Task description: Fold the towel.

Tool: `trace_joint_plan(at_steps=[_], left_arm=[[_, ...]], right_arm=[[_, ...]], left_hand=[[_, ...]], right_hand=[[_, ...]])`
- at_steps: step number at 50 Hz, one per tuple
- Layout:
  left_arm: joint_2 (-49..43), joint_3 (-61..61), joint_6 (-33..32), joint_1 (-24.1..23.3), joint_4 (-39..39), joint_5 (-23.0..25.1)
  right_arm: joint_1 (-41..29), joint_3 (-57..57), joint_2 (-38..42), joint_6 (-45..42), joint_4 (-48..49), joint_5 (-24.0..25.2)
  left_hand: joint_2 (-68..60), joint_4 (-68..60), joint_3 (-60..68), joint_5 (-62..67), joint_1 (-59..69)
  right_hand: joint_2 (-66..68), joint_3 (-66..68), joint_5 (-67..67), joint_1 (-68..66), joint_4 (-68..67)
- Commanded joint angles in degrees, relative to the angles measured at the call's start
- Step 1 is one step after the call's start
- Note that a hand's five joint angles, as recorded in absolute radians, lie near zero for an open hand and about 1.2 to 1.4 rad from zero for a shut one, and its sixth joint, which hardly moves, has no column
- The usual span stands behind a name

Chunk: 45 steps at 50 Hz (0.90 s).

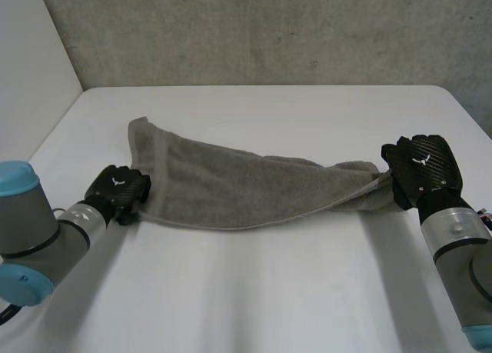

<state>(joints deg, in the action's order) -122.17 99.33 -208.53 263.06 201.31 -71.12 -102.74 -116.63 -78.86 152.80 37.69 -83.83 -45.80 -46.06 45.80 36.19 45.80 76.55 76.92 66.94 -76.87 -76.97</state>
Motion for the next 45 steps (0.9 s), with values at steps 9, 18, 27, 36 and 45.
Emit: trace_joint_plan(at_steps=[9,18,27,36,45], left_arm=[[0.09,1.13,-0.03,0.00,-0.13,0.02],[0.09,1.04,0.14,-0.09,0.05,0.10],[2.28,0.78,3.91,-0.26,1.80,-0.25],[2.64,1.83,8.67,-0.35,4.09,0.02],[0.80,2.01,8.58,-0.44,3.92,0.10]], right_arm=[[0.00,0.00,0.38,-0.40,0.02,-0.02],[0.00,0.00,0.38,-0.40,0.02,-0.02],[0.00,0.00,0.29,-0.40,0.02,-0.02],[0.00,-0.09,0.29,-0.40,0.02,-0.02],[0.00,-0.09,0.29,-0.40,-0.07,-0.02]], left_hand=[[1.61,1.87,-1.61,-2.00,-1.61],[-14.04,-13.78,14.04,13.64,14.04],[-34.20,-33.94,34.20,33.81,34.20],[-34.20,-33.94,34.20,33.81,34.20],[-14.36,-14.10,14.36,13.97,14.36]], right_hand=[[3.45,3.08,3.06,-3.13,-3.03],[3.45,3.08,3.06,-3.13,-3.03],[3.45,3.08,3.06,-3.13,-3.03],[3.45,3.08,3.06,-3.13,-3.03],[3.45,3.08,3.06,-3.13,-3.03]])
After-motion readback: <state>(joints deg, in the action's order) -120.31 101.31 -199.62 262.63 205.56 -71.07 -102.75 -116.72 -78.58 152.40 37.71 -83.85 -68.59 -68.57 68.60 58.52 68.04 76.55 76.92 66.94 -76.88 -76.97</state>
